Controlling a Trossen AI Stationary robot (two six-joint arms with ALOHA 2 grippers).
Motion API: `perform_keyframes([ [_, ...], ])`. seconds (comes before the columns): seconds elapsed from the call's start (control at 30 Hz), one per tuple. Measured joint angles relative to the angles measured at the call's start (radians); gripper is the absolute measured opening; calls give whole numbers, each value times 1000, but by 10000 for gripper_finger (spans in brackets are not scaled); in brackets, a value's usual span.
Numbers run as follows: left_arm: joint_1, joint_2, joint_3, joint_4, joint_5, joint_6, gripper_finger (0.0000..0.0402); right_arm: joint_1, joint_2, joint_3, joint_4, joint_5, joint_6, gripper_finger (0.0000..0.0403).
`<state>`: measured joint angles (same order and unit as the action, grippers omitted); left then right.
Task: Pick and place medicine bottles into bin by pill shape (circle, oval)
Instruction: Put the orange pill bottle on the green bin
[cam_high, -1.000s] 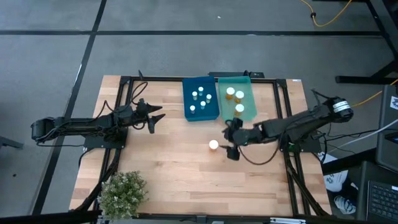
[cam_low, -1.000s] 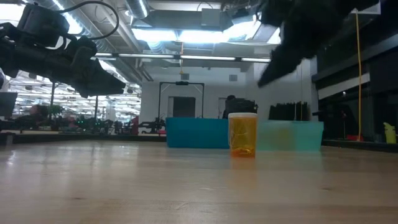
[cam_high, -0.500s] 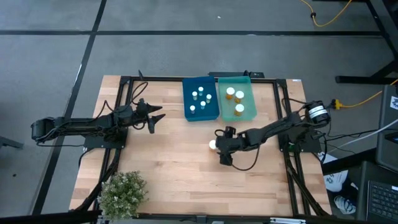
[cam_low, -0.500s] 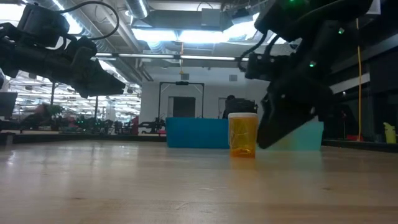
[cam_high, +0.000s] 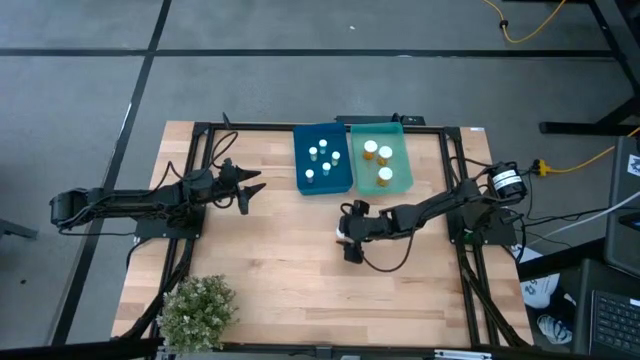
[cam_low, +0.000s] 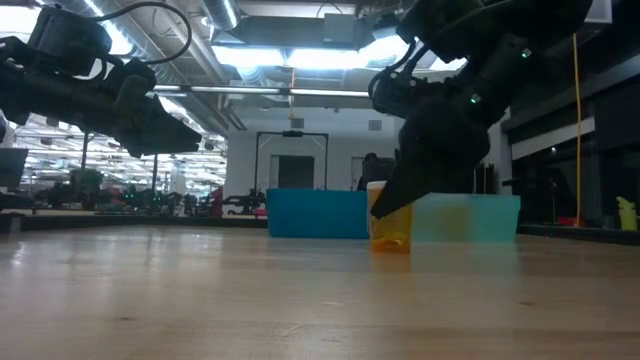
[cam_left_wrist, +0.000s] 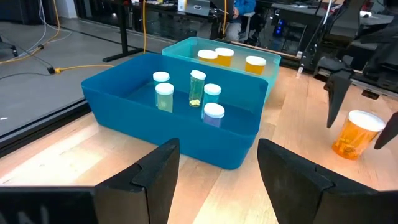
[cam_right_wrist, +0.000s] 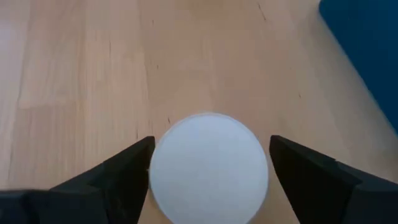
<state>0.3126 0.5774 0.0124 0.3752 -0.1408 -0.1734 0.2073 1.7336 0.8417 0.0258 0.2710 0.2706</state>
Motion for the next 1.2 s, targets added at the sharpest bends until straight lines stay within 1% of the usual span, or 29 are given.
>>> perform_keyframes([
  [0.1,0,0,0,0,0,0,208,-1,0,0,1,-1,35,280],
  [0.23,0,0,0,0,0,0,208,-1,-23,-1,-13,-3,113,200],
  [0.27,0,0,0,0,0,0,208,-1,-42,-1,-18,-3,136,195],
  [0.37,0,0,0,0,0,0,208,-1,-139,-1,-103,9,170,195],
  [0.47,0,0,0,0,0,0,208,-1,-270,-1,-204,98,167,195],
  [0.57,0,0,0,0,0,0,208,-15,-401,0,-304,247,139,195],
  [0.67,0,0,0,0,0,0,208,-63,-500,0,-366,405,116,195],
  [0.73,0,0,0,0,0,0,208,-117,-535,0,-375,450,85,195],
  [0.8,0,0,0,0,0,0,208,-186,-546,0,-375,439,58,195],
  [0.87,0,0,0,0,0,0,208,-265,-537,0,-377,395,38,195],
  [1.03,0,0,0,0,0,0,208,-450,-447,0,-377,215,39,195],
  [1.1,0,0,0,0,0,0,208,-494,-392,0,-373,185,39,195],
  [1.2,0,0,0,0,0,0,208,-527,-310,0,-329,163,39,195],
])
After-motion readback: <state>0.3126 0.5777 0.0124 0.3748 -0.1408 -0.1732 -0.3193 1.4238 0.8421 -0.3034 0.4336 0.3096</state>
